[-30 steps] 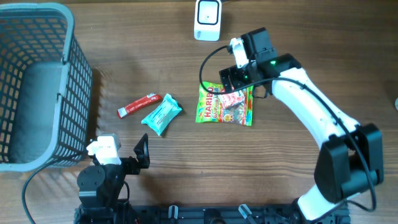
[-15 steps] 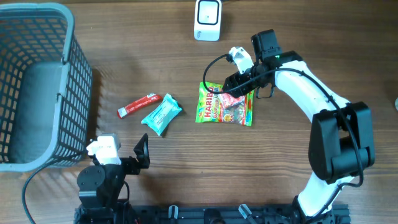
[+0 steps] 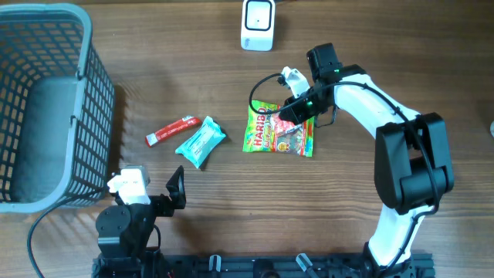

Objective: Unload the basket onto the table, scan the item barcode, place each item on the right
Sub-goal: 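Hold the orange box up to the white scanner with the right gripper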

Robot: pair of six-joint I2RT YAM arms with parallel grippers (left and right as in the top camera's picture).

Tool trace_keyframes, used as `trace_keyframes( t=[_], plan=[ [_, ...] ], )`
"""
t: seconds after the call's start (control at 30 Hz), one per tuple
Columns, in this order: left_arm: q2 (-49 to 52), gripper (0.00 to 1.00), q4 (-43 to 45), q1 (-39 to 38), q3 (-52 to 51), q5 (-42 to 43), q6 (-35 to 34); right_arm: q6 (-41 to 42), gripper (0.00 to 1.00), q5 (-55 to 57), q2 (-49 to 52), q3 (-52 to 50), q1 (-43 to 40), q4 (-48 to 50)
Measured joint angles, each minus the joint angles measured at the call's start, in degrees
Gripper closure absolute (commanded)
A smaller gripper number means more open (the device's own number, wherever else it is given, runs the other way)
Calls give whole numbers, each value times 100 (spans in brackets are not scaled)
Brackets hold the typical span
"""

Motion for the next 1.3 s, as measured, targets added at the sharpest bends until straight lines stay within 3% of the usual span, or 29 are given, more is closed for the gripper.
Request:
trace_keyframes(
  t=[0.1, 0.17, 0.37, 0.5, 0.63, 0.8, 1.03, 1.3],
  plan=[
    [0, 0, 2, 0, 0, 0, 0, 680, 96, 94, -9, 339, -2, -433],
    [0, 0, -2, 0, 0, 0, 0, 1580, 96, 131, -136, 772, -2, -726],
    [0, 0, 0, 0, 0, 0, 0, 5049, 96, -293, -962, 1084, -9, -1700],
    [0, 0, 0, 0, 0, 0, 0, 5928, 96, -1244, -966, 1082, -7, -2037],
    [0, 0, 0, 0, 0, 0, 0, 5779, 96, -1602, -966, 1082, -9, -1821],
    [-2, 0, -9, 0, 0, 0, 0, 4802, 96, -1370, -966, 1080, 2, 444],
    [0, 0, 2, 0, 0, 0, 0, 3126, 95, 1484, -831, 957, 306, 3141],
    [-2, 0, -15, 0, 0, 0, 0, 2107, 95, 2284, 885, 870, 367, 7145]
  ],
)
